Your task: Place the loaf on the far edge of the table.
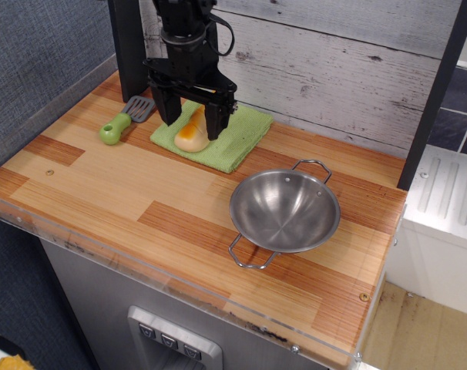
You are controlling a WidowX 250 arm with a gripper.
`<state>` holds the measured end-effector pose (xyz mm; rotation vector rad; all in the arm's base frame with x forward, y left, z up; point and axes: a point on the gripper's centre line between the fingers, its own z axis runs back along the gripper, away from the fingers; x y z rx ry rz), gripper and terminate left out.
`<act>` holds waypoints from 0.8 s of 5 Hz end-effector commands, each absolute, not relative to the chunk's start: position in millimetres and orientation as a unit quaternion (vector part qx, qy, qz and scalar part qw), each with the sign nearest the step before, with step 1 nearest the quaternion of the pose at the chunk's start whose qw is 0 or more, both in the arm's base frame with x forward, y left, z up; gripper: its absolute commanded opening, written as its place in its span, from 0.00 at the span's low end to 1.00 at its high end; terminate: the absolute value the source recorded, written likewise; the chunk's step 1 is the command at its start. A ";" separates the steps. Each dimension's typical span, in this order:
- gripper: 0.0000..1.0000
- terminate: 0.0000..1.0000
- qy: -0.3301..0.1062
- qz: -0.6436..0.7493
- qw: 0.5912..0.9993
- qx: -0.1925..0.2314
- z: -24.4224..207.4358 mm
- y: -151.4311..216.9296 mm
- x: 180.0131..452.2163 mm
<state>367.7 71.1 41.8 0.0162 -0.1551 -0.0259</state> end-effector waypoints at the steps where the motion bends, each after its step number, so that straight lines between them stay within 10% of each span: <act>1: 1.00 0.00 -0.080 0.010 0.997 0.001 45.8 84.1 385.3; 2: 1.00 0.00 -0.070 0.011 0.997 0.002 41.1 85.0 385.1; 3: 0.00 0.00 -0.069 0.012 0.998 0.005 38.9 83.8 383.6; 4: 0.00 0.00 -0.064 0.013 0.998 0.007 37.0 83.5 382.3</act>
